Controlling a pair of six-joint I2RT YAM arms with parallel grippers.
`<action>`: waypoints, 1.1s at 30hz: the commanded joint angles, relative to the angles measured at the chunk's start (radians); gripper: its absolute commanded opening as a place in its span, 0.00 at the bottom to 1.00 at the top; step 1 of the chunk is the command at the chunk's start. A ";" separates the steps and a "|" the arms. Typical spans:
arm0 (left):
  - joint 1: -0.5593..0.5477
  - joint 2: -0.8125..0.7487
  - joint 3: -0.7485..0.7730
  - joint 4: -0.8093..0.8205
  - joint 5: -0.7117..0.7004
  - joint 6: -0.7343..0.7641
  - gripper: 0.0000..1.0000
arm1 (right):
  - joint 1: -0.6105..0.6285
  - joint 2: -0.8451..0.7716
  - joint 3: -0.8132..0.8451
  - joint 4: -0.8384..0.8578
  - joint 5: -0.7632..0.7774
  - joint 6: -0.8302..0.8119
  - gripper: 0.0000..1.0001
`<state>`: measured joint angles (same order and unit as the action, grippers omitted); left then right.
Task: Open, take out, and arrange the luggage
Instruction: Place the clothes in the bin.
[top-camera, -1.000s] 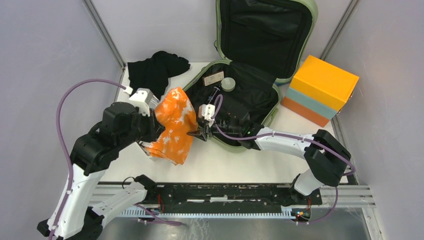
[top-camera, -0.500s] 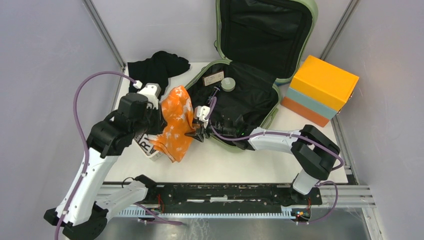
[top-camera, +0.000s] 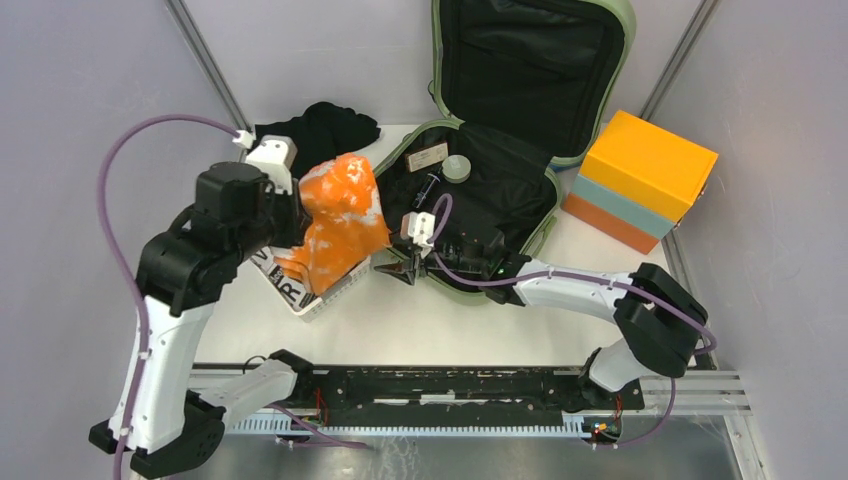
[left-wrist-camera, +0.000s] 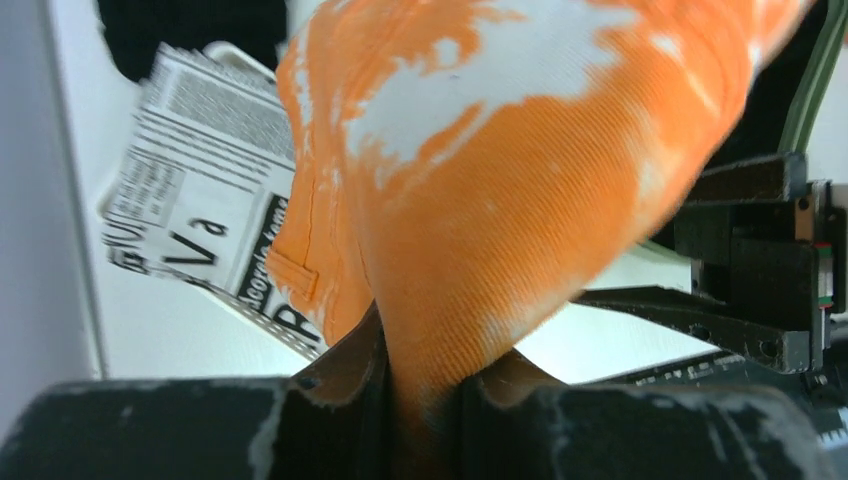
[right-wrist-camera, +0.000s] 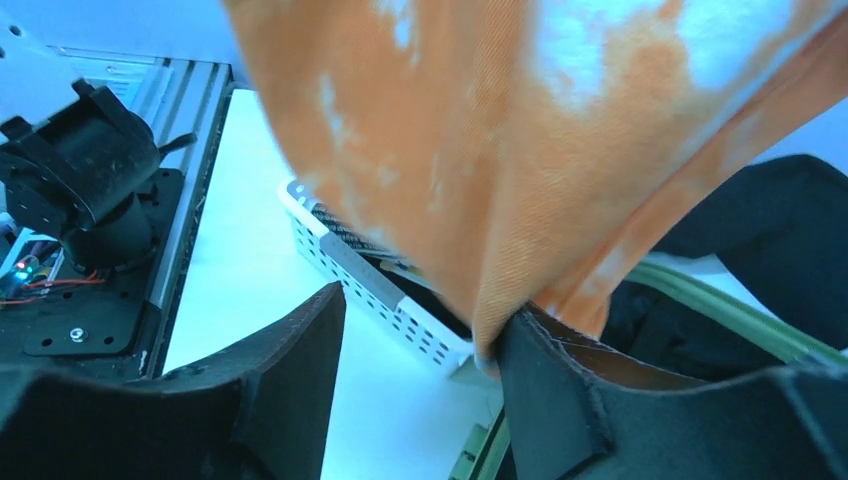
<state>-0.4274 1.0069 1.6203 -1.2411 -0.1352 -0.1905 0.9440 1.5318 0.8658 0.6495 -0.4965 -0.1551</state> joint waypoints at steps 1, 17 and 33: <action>0.005 -0.018 0.129 0.130 -0.115 0.116 0.02 | 0.034 0.033 0.076 0.001 -0.013 0.045 0.57; 0.006 -0.030 0.002 0.366 -0.558 0.457 0.02 | 0.063 0.362 0.542 -0.086 0.304 0.342 0.98; 0.253 0.115 -0.140 0.875 -0.546 0.796 0.02 | -0.037 0.174 0.217 0.054 0.185 0.349 0.98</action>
<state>-0.2569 1.0935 1.3960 -0.6399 -0.6773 0.5156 0.9192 1.7802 1.1324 0.6147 -0.2726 0.1722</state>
